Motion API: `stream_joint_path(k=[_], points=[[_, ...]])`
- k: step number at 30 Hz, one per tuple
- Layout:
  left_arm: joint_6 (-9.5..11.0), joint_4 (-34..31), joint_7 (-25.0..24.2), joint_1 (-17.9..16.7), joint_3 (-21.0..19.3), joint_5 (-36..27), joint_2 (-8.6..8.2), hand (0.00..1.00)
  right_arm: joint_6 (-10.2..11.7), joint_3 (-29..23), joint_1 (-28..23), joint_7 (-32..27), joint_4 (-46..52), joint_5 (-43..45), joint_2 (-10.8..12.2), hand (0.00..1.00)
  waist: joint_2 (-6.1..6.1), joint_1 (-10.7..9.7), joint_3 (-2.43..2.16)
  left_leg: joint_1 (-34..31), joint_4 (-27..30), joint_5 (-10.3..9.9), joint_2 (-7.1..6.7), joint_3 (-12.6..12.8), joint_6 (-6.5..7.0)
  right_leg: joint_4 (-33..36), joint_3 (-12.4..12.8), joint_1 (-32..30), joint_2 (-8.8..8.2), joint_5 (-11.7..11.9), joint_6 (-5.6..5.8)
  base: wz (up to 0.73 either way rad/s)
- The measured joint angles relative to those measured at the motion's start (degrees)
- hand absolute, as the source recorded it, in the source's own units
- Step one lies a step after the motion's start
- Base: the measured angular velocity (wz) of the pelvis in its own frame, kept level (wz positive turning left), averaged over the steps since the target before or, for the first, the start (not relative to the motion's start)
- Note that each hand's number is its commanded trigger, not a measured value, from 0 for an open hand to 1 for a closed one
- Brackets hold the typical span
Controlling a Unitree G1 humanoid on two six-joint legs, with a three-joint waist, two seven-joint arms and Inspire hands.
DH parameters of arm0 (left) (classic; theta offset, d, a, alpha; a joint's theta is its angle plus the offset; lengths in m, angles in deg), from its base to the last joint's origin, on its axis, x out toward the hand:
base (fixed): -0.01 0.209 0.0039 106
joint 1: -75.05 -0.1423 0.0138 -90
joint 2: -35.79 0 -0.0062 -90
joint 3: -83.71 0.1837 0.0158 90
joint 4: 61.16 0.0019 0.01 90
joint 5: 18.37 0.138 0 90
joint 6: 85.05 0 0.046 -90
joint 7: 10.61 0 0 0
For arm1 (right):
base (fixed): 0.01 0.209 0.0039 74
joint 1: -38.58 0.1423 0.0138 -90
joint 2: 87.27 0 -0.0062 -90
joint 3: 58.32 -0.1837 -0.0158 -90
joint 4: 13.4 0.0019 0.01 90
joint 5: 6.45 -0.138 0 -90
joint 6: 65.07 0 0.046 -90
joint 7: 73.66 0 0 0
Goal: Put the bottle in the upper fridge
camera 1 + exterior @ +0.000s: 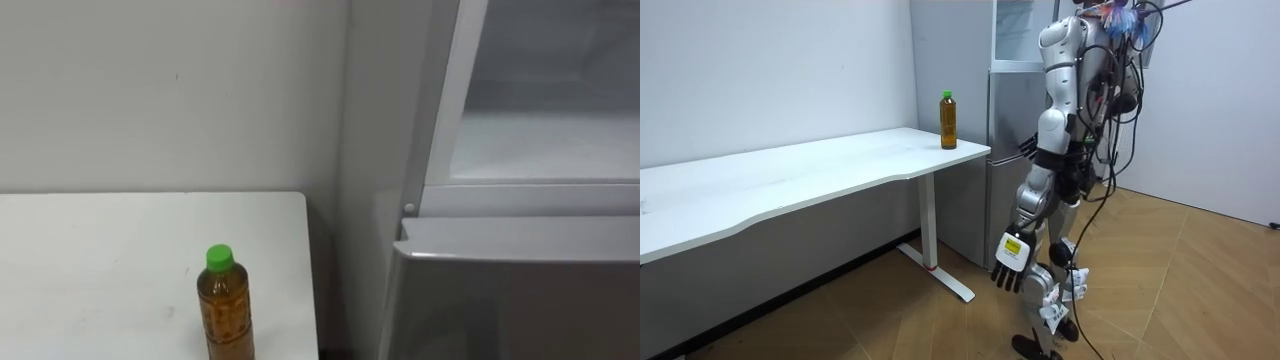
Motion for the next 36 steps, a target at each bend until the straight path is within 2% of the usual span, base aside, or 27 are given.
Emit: stream_joint_path(k=[2,3,5,13,19,23,27,33,36], points=[[0.0,-0.1,-0.1,0.0,0.0,0.5,-0.01,0.0,-1.4,-0.2,0.0,1.5,2.5,0.4,-1.9,0.0,-0.02,0.0,0.02,0.0,0.0,0.1,-0.03,0.0,0.14,0.1,0.0,-0.1,0.02,0.1,-0.07,-0.02],[0.1,-0.1,-0.1,0.1,0.0,0.6,-0.01,0.0,-1.4,-0.5,0.0,2.4,3.5,0.8,-3.0,0.0,-0.05,0.0,0.03,0.1,0.0,0.1,-0.05,0.0,0.16,0.2,0.0,-0.1,0.04,0.1,-0.11,0.0],[0.2,-0.1,-0.2,0.3,0.0,1.0,0.0,0.0,-1.4,-1.3,0.0,3.6,5.1,2.2,-3.7,0.0,-0.05,0.0,0.03,0.1,0.1,0.1,-0.02,0.0,0.18,0.3,0.0,-0.1,0.09,0.1,-0.19,-0.02],[0.6,-0.5,-1.0,0.3,-1.6,1.0,0.0,0.0,-2.4,-6.0,0.0,9.4,13.1,4.2,-4.5,0.0,-0.22,0.2,0.17,0.0,0.0,0.2,-0.01,0.2,0.21,1.5,1.0,-1.3,0.23,0.1,-0.46,-0.07],[1.2,0.0,-0.9,0.5,-1.7,0.4,0.35,0.0,-2.4,-7.4,0.1,11.2,15.3,4.2,-4.5,0.0,-0.71,0.3,0.25,-1.0,0.7,0.3,0.07,0.6,0.24,1.9,1.1,-2.1,0.18,0.1,-0.54,-0.01],[1.5,0.4,-0.8,1.1,-1.8,0.5,0.9,0.0,-2.4,-8.5,0.3,11.7,17.3,4.2,-4.6,0.0,-1.24,0.3,0.5,-1.5,0.9,0.3,0.24,0.6,0.23,1.9,0.7,-2.3,0.18,0.2,-0.66,0.05],[1.6,0.4,-0.7,1.4,-2.2,0.6,1.26,0.0,-2.6,-8.9,0.6,11.8,20.5,4.6,-5.1,0.0,-1.57,0.8,0.41,-2.2,1.0,0.3,0.81,1.1,0.13,1.9,0.8,-3.1,0.34,0.4,-0.95,-0.03],[2.0,0.4,0.8,1.4,-1.2,0.5,1.4,0.0,-3.1,-9.0,2.6,13.3,22.7,8.9,-5.4,0.0,-1.56,3.0,0.4,-1.9,1.0,0.7,0.96,1.7,-0.45,1.5,1.2,-3.0,0.95,0.8,-1.54,-0.06],[1.9,0.4,1.5,1.4,-0.3,0.5,1.38,0.0,-3.1,-9.0,3.4,14.9,22.7,8.9,-4.3,0.0,-1.53,3.0,0.38,-1.9,1.0,1.0,1.28,1.7,-0.83,1.0,1.0,-2.7,1.26,1.0,-1.96,0.04]])
